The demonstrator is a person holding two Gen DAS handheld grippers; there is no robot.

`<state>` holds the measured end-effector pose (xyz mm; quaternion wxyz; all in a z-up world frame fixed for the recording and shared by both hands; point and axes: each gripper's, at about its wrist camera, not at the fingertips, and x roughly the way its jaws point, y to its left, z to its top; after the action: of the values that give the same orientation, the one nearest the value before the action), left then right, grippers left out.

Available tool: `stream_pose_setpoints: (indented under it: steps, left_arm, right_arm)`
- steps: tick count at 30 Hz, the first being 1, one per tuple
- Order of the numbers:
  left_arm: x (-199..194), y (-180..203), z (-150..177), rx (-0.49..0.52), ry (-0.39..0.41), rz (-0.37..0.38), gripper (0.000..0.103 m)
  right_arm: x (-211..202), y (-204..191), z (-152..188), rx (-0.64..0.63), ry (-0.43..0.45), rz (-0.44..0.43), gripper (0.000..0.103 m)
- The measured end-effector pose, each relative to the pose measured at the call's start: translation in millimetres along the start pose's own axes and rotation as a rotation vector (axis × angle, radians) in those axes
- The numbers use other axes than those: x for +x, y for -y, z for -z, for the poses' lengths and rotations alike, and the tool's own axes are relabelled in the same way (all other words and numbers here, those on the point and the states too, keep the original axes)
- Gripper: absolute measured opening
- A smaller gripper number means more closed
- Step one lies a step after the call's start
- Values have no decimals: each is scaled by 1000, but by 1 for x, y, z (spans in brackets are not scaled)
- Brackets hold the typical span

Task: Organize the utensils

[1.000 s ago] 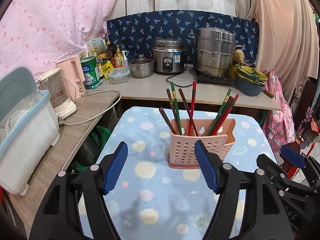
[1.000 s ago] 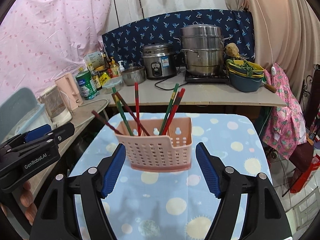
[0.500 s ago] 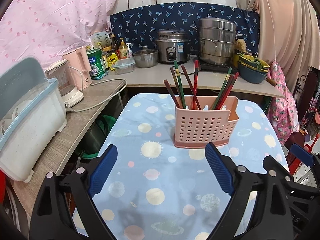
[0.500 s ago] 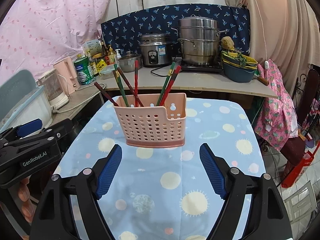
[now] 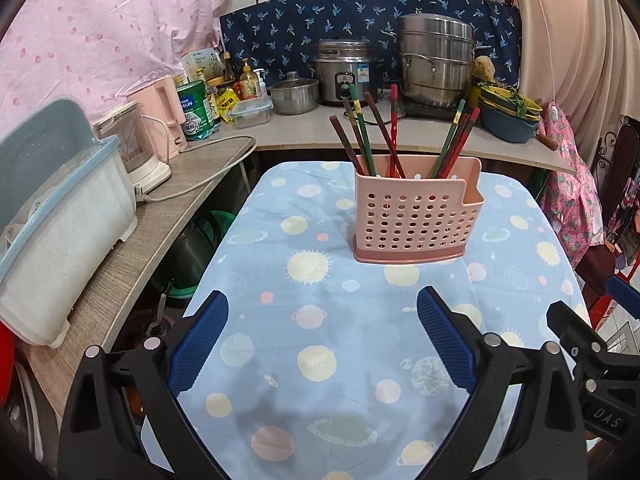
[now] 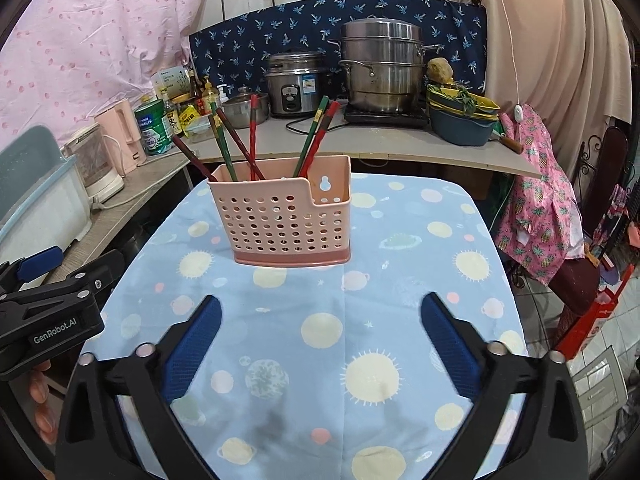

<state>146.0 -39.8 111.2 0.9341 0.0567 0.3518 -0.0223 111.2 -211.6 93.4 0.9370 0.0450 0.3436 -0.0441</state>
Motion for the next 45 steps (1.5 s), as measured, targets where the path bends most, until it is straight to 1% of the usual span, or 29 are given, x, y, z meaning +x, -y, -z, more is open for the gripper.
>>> stream_pose_setpoints:
  steps: [9, 19, 31, 45]
  left_arm:
    - [10, -3, 6, -3, -33, -13, 96]
    - [22, -5, 9, -6, -69, -20, 96]
    - [28, -7, 10, -13, -73, -25, 96]
    - [35, -2, 2, 5, -45, -25, 96]
  right_arm:
    - [6, 3, 3, 12, -17, 7, 97]
    - [13, -5, 7, -2, -33, 9, 97]
    - [23, -12, 10, -3, -49, 2, 97]
    - [33, -14, 6, -4, -53, 10, 97]
